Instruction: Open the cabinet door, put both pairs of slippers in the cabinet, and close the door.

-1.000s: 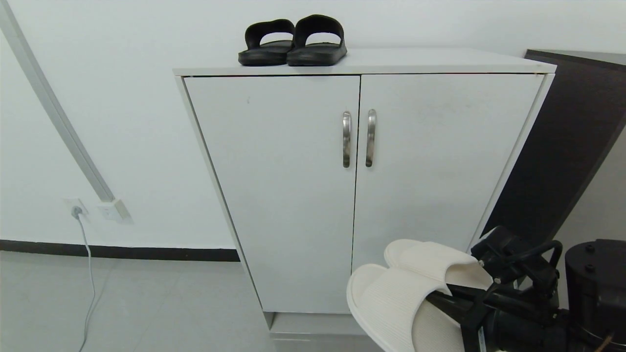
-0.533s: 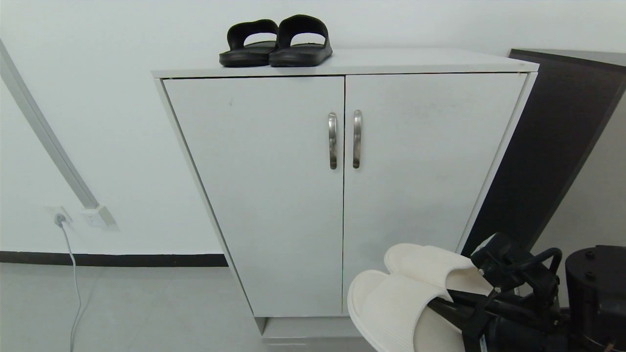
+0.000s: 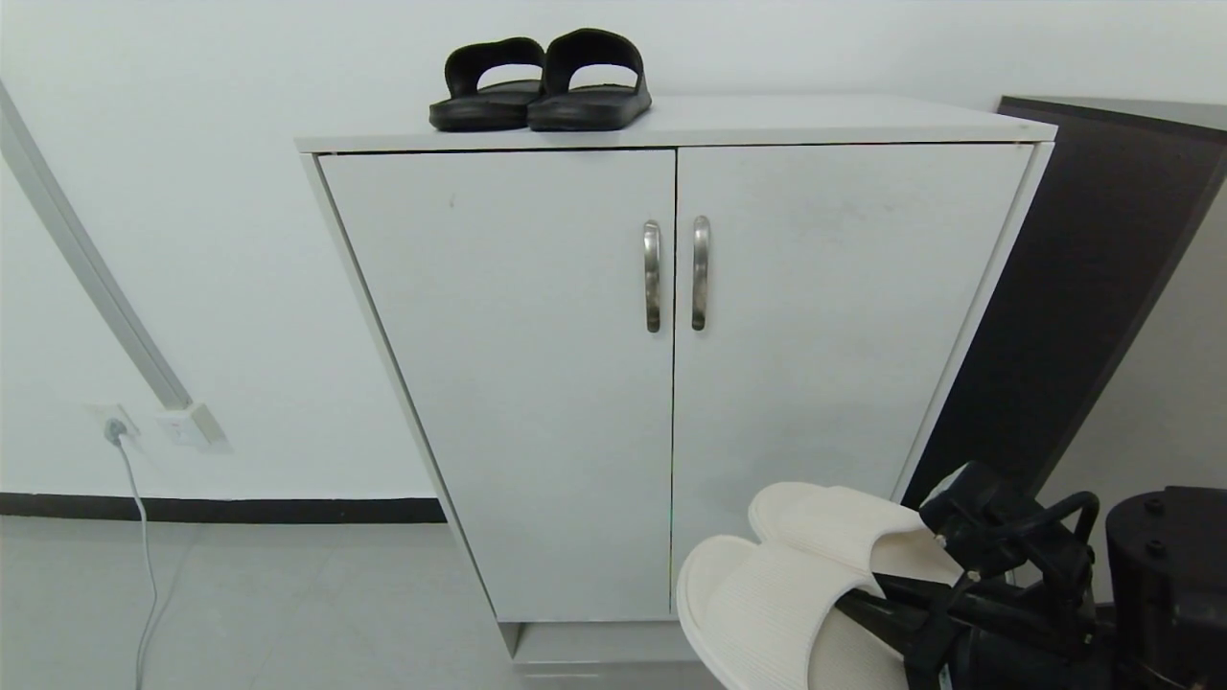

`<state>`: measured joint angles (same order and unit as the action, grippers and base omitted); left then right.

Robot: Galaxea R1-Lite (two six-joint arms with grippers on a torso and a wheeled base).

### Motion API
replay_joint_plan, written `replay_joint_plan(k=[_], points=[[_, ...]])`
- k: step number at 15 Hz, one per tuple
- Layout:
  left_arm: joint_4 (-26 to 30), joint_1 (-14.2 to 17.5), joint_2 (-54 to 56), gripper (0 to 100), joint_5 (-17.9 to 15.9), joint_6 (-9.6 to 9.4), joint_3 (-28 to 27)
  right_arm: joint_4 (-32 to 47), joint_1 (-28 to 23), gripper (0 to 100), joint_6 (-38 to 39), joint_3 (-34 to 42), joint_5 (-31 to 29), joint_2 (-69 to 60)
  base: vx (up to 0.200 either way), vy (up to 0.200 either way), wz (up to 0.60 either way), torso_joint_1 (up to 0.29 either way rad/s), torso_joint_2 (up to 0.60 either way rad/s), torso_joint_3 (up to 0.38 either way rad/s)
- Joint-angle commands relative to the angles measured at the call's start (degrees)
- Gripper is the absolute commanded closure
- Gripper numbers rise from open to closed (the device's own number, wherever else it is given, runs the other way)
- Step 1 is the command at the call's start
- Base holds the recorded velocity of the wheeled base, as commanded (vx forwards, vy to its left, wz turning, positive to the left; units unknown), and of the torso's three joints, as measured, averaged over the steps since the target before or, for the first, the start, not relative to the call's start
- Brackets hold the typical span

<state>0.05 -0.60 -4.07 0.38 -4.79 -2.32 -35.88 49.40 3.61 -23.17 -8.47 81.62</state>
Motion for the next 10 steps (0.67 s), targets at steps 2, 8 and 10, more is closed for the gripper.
replay_joint_plan(k=[2,8,10], points=[[-0.4,-0.9,-13.6,0,-4.4,3.03,-11.8,-0.2,0.0,100,0.1,-0.4,0.0,0.6,0.0,0.0,0.0,0.0,0.0,0.0],[-21.4,-2.5,-41.3,0,-20.1,1.01,-16.5,-0.5,0.1,100,-0.2,0.0,0.0,0.6,0.0,0.0,0.0,0.0,0.0,0.0],[-22.1,-6.8,-46.9,0,-20.1,1.1,-20.2,-0.5,0.1,100,-0.2,-0.1,0.0,0.6,0.0,0.0,0.0,0.0,0.0,0.0]])
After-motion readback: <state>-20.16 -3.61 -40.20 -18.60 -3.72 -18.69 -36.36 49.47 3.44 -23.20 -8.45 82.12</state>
